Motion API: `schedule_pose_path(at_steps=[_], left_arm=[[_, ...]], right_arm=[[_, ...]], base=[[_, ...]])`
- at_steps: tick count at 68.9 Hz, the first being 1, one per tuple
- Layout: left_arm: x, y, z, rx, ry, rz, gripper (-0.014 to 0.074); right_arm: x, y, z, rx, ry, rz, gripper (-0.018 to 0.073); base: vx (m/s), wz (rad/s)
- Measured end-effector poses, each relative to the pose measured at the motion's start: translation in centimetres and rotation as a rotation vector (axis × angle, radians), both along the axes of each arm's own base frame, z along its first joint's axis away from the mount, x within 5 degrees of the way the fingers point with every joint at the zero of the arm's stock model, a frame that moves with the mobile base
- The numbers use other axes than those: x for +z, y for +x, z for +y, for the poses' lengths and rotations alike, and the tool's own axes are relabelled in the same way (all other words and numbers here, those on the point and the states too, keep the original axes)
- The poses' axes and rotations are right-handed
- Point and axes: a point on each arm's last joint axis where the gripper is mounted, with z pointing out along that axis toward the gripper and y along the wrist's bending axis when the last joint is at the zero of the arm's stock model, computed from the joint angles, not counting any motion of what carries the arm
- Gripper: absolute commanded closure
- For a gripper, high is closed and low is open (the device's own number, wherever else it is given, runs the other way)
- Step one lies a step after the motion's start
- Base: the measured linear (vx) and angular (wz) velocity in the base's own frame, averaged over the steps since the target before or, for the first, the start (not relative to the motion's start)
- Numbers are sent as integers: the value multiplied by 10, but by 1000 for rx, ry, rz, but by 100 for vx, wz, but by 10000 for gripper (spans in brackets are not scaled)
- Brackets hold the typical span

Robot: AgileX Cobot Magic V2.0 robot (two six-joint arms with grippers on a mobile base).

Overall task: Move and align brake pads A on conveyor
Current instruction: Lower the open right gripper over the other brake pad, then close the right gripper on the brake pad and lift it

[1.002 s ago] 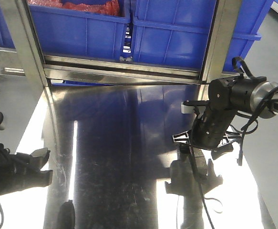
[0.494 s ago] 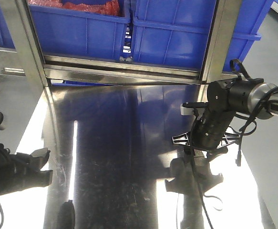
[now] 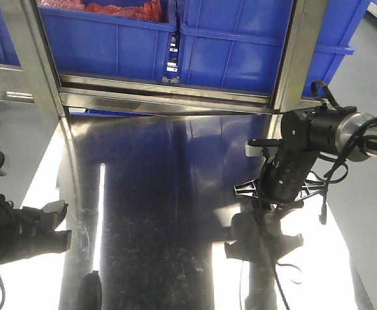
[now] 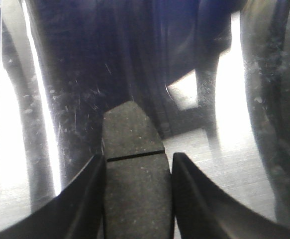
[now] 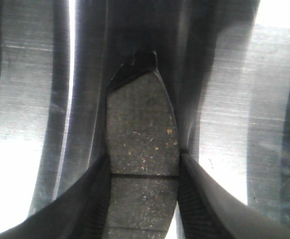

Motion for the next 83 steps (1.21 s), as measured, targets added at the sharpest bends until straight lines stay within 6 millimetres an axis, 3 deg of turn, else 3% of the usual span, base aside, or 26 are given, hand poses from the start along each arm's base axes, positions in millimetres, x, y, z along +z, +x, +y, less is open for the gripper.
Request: schedule_pose_path(at_steps=[22,44,83], left_arm=[[0,0,0,0,0,0,524],[0,0,0,0,0,0,524],[0,0,0,0,0,0,524]], right_arm=[[0,0,0,0,0,0,496],[3,0,0,0,2,-6,503],[52,-11,-3,-3,42,-127,503]], base=[[0,0],[0,0],[0,0]])
